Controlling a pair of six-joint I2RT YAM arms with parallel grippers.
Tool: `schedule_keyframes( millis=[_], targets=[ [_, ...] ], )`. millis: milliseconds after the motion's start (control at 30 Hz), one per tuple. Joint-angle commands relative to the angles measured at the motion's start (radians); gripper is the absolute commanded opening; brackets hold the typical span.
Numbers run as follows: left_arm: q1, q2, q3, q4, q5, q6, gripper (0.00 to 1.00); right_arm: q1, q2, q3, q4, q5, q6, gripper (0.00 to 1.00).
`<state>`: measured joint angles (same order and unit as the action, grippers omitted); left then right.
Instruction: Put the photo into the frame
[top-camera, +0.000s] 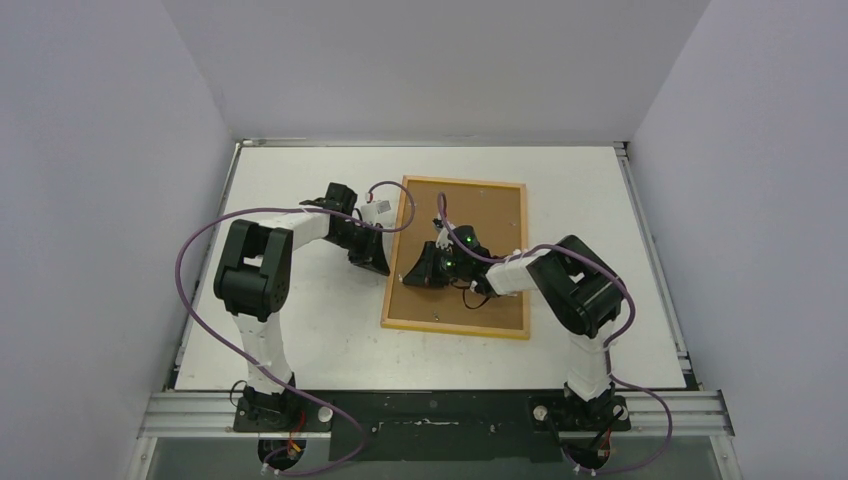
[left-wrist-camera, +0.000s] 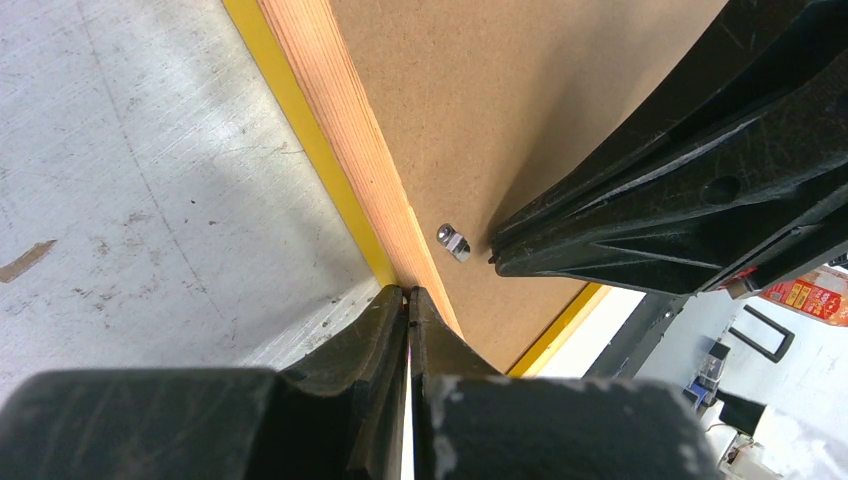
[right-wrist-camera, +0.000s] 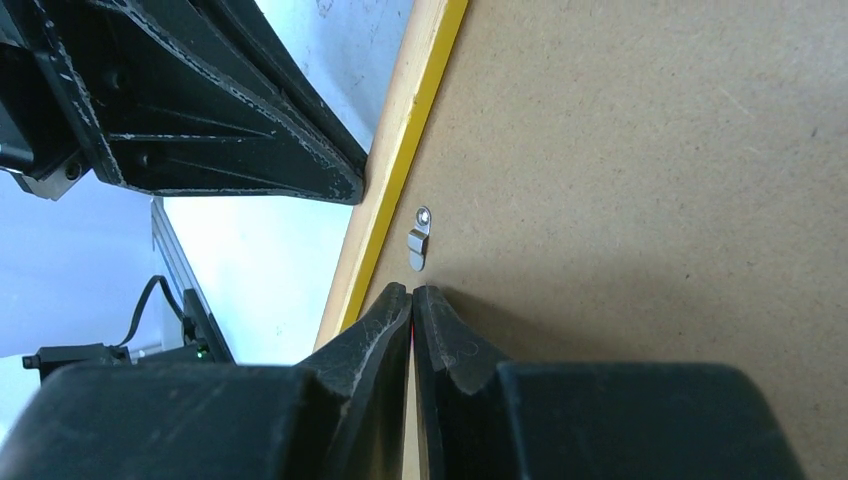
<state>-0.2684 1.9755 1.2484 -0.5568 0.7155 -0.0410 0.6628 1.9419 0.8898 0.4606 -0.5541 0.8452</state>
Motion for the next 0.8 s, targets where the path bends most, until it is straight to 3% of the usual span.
schedule_keyframes(
  millis=[0, 633, 767],
  targets=[
    [-0.002, 0.011, 0.040, 0.020, 0.019, 0.010, 0.03, 0.017, 0.026, 0.013, 0.065, 0.045, -0.002, 0.09],
    [0.001, 0.008, 0.035, 0.015, 0.024, 0.015, 0.02, 0.014, 0.066, 0.093, -0.008, 0.018, -0.039, 0.09],
    [0.001, 0.011, 0.036, 0.015, 0.024, 0.015, 0.02, 0.015, 0.065, 0.069, 0.005, 0.022, -0.029, 0.22]
  ],
)
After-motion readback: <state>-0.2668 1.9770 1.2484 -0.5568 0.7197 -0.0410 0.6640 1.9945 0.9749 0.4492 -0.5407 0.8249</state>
